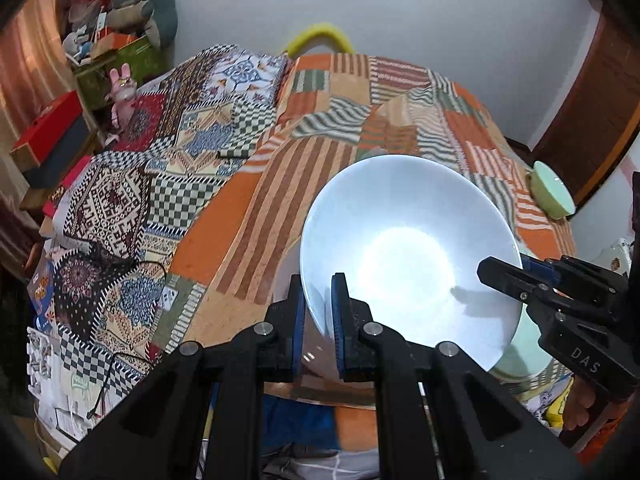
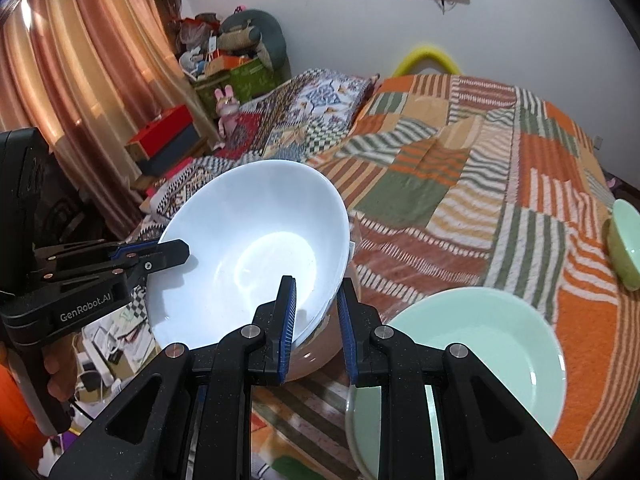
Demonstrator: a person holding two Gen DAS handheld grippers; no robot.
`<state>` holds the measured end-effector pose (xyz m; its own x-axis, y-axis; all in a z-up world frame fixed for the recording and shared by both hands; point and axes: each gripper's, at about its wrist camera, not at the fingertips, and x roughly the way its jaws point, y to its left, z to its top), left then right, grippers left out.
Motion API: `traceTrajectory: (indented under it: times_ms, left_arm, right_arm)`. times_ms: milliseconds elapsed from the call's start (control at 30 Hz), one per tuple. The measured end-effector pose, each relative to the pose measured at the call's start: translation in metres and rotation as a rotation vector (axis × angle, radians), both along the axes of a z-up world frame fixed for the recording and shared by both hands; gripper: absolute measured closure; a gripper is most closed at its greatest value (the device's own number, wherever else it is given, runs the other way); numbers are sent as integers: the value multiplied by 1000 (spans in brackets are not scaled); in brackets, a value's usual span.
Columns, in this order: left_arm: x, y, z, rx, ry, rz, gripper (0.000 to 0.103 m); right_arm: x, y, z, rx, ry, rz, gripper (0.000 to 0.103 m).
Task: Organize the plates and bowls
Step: 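Lift the white bowl with the left tool and carry it to the pink bowl, then lower the white bowl into the pink bowl with the left tool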
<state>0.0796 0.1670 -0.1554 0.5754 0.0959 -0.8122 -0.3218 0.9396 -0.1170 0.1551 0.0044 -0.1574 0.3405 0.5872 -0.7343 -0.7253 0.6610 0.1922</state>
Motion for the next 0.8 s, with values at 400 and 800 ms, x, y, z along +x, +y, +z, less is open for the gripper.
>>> traceTrajectory:
  times_ms: [400, 800]
  left_arm:
    - [5, 6, -42, -36, 75, 15, 92]
    - [10, 12, -61, -54, 103, 29, 92]
  right_arm:
    - [-2, 14, -29, -77, 36, 8, 84]
    - [-3, 23, -44, -132, 36, 13, 84]
